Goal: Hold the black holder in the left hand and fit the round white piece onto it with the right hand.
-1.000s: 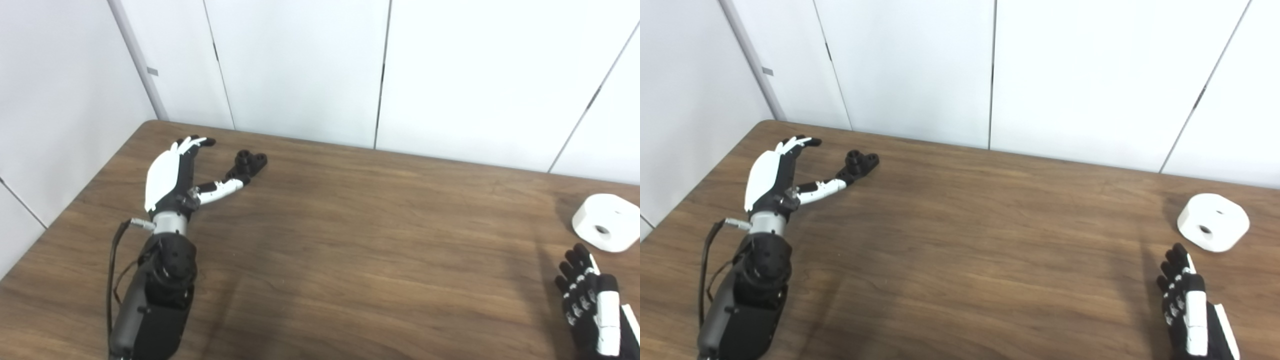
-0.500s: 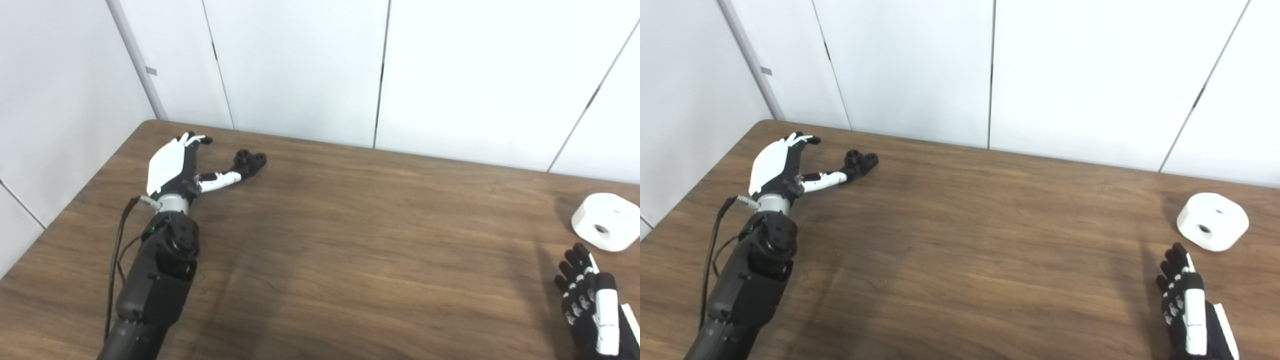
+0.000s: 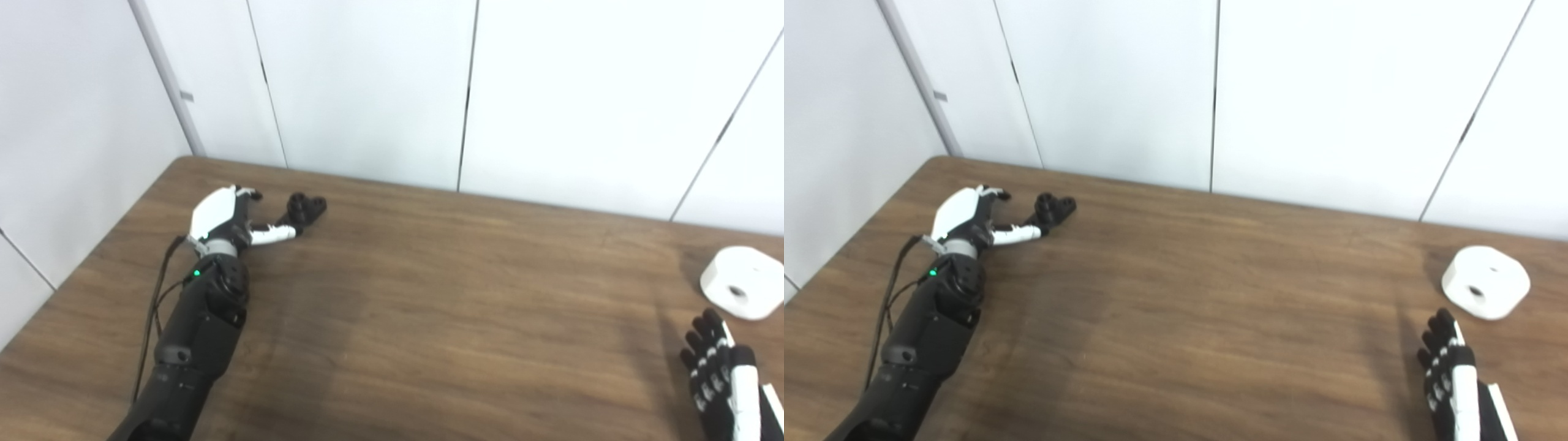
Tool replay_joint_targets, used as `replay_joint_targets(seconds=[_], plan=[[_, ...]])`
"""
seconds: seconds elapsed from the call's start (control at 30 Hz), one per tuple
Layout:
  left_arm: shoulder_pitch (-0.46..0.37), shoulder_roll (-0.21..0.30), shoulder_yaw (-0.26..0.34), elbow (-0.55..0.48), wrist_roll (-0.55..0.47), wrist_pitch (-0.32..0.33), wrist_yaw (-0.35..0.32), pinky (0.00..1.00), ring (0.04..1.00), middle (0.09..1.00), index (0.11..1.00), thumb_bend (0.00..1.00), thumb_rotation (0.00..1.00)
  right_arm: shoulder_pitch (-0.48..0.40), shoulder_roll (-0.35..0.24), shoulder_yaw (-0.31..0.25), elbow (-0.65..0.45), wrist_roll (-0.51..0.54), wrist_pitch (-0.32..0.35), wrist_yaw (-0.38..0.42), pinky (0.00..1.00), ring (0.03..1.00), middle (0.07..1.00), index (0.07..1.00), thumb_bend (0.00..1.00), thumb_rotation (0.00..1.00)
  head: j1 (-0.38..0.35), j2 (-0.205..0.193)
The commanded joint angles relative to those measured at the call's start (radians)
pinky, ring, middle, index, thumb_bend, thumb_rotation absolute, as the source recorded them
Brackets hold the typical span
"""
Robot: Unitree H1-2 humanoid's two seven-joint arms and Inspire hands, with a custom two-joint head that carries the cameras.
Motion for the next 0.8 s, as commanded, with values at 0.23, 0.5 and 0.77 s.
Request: replay_joint_targets(seconds=[0.23, 0.5, 0.77], plan=[[-0.09, 0.039, -0.029, 0.05, -0.018, -0.003, 0.038, 1.0, 1.0, 0.966, 0.834, 0.96, 0.46, -0.015, 0.007, 0.001, -0.031, -0.005, -0.025, -0.008, 1.0, 1.0, 1.0, 1.0, 0.5, 1.0, -0.003, -0.001], [-0.1, 0.027, -0.057, 0.061, -0.058, -0.011, 0.055, 1.0, 1.0, 0.957, 0.802, 0.94, 0.42, -0.014, 0.011, 0.002, -0.02, -0.018, -0.04, -0.009, 1.0, 1.0, 1.0, 1.0, 0.49, 1.0, -0.007, 0.004], [-0.109, 0.015, -0.083, 0.083, -0.081, -0.013, 0.094, 1.0, 0.999, 0.941, 0.792, 0.92, 0.41, -0.013, 0.015, -0.002, -0.023, -0.014, -0.042, -0.006, 1.0, 1.0, 1.0, 1.0, 0.48, 1.0, -0.01, 0.006]])
